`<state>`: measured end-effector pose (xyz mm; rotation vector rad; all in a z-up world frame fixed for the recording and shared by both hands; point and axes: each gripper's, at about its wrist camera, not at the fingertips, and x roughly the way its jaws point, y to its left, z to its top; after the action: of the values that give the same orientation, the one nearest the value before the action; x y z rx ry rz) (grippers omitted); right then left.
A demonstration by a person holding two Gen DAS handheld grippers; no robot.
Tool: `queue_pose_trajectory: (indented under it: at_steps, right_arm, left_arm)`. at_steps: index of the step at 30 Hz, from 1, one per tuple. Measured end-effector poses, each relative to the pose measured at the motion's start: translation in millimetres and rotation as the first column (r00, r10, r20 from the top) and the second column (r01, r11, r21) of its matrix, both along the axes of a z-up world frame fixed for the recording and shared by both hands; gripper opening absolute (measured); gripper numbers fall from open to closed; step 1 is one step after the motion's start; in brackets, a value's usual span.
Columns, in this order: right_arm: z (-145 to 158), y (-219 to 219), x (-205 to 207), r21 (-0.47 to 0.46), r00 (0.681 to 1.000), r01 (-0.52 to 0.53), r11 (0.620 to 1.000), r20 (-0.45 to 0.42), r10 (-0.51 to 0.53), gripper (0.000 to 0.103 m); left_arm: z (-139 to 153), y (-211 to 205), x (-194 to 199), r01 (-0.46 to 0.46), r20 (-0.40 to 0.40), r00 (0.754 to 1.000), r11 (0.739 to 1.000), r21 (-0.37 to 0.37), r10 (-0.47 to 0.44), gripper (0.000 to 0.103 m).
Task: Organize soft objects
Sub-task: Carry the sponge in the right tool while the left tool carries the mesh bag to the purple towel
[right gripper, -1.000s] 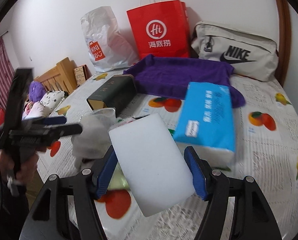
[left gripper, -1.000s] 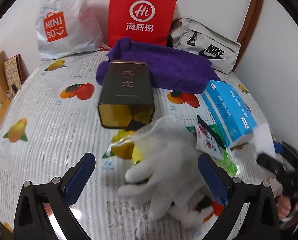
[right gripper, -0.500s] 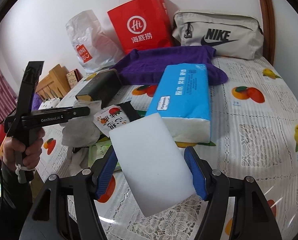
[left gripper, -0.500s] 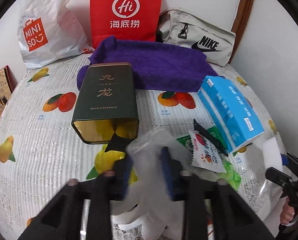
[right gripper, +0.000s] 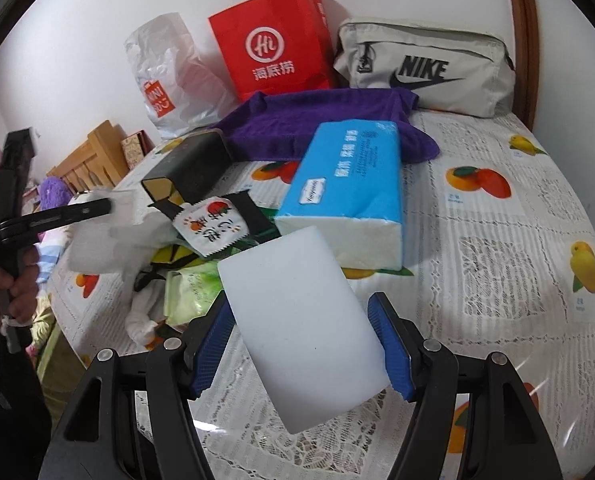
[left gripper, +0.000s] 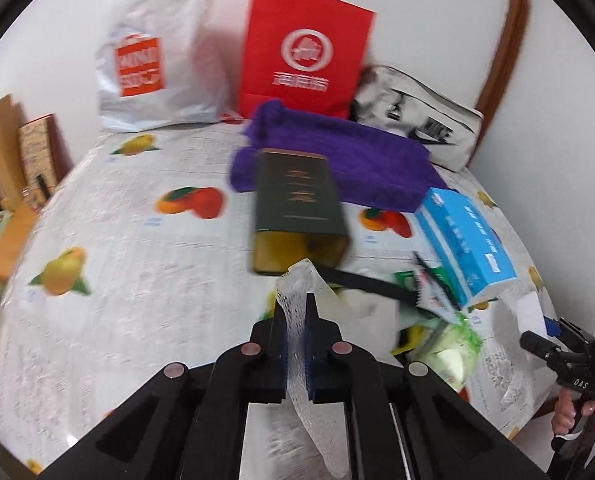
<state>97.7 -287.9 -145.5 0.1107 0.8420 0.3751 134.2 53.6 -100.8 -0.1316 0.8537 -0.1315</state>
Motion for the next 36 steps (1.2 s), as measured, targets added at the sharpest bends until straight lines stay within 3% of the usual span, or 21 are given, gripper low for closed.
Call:
queue_pose_trajectory:
  at_steps: [11, 20, 29, 36]
  right_arm:
    - [-11, -2, 7, -0.020, 0.998, 0.036, 0.999, -0.060, -0.037, 0.067]
    - [27, 8, 15, 0.000, 1.000, 0.016, 1.000, -0.017, -0.016, 0.067]
    - [60, 16, 58, -0.020, 1.000, 0.013, 1.000, 0.018, -0.013, 0.067]
    - [73, 21, 115, -0.032, 0.999, 0.040, 0.999, 0.014, -0.040, 0.067]
  left_arm:
    - [4, 27, -8, -0.047, -0.001, 0.999, 0.998, -0.047, 0.047, 0.006]
    - [27, 30, 9, -0.044, 0.013, 0.999, 0.996, -0.079, 0.045, 0.006]
    - [53, 15, 47, 0.011, 0.039, 0.999, 0.998, -0.069, -0.008, 0.006]
    - [65, 7, 87, 0.037, 0.040, 0.999, 0.998, -0.057, -0.035, 0.006]
